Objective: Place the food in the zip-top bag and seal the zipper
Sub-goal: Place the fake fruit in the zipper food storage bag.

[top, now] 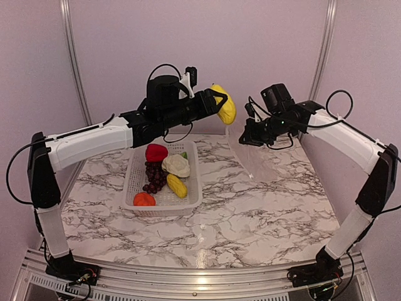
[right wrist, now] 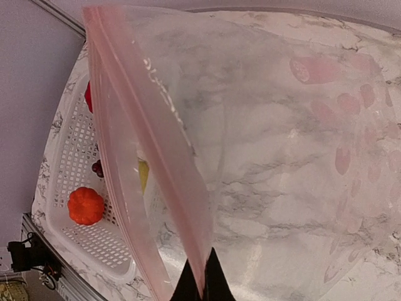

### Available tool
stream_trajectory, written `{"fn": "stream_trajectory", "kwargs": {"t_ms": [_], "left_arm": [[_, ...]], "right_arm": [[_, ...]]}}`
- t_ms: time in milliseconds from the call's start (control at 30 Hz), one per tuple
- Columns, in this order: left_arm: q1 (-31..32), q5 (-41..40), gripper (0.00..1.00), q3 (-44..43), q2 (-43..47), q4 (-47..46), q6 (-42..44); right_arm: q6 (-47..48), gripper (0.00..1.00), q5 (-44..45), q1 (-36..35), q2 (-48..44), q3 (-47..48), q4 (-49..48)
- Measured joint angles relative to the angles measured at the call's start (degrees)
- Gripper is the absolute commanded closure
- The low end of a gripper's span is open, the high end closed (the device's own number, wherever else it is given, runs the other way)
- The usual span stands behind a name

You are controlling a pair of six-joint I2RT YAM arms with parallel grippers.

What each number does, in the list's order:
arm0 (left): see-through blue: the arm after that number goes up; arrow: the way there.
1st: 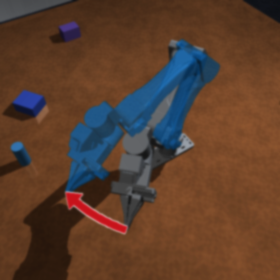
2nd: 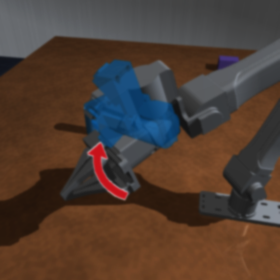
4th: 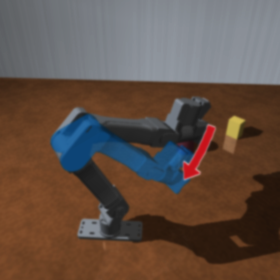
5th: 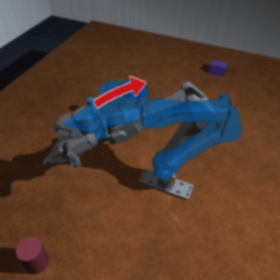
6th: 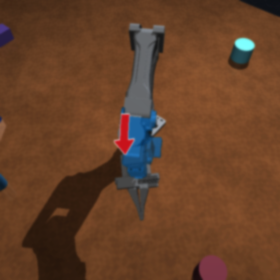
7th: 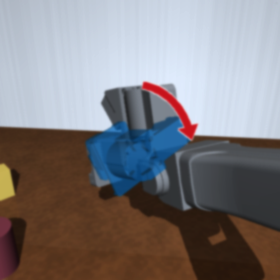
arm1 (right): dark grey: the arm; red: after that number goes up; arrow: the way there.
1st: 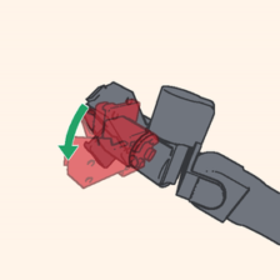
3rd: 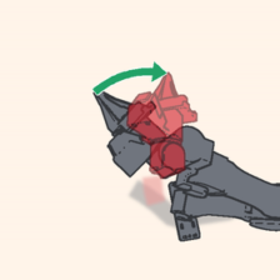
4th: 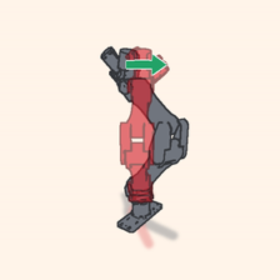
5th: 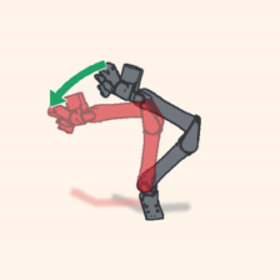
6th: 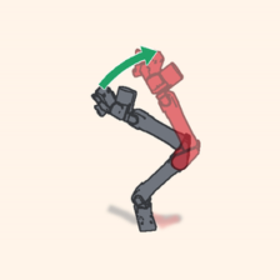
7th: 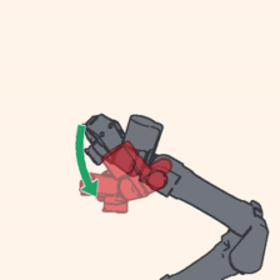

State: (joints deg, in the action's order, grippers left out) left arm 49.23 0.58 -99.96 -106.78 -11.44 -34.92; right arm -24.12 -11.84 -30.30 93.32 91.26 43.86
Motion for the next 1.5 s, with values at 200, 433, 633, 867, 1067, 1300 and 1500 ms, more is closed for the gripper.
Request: {"fn": "stream_trajectory", "kwargs": {"t_ms": [200,433,633,867,1067,1300,1500], "left_arm": [[0.8,-1.1,0.74,-1.6,-5.0,-1.6,-1.8],[1.0,-7.1,0.83,-8.1,-10.6,0.4,-3.8],[1.0,-14.3,0.83,-9.9,-11.2,4.9,-4.8],[1.2,-16.6,0.8,-10.8,-13.0,7.0,-5.9],[2.4,-15.7,0.68,-10.8,-13.6,6.8,-5.5],[3.1,-15.6,0.31,-10.8,-13.6,6.2,-4.0],[3.1,-15.8,0.04,-10.8,-13.2,6.2,-0.8]], "right_arm": [[-1.4,1.0,-2.1,0.8,0.0,1.0,0.2],[-2.9,1.0,-4.0,1.4,0.3,4.6,1.2],[-4.4,1.0,-4.9,1.6,0.3,5.6,1.3],[-5.7,1.0,-5.9,2.1,0.3,5.6,1.2],[-7.5,1.0,-8.1,2.4,0.5,6.0,-0.2],[-9.3,1.0,-11.1,3.1,2.1,9.8,-1.7],[-10.0,1.0,-11.5,3.2,2.3,9.6,-2.1]]}}
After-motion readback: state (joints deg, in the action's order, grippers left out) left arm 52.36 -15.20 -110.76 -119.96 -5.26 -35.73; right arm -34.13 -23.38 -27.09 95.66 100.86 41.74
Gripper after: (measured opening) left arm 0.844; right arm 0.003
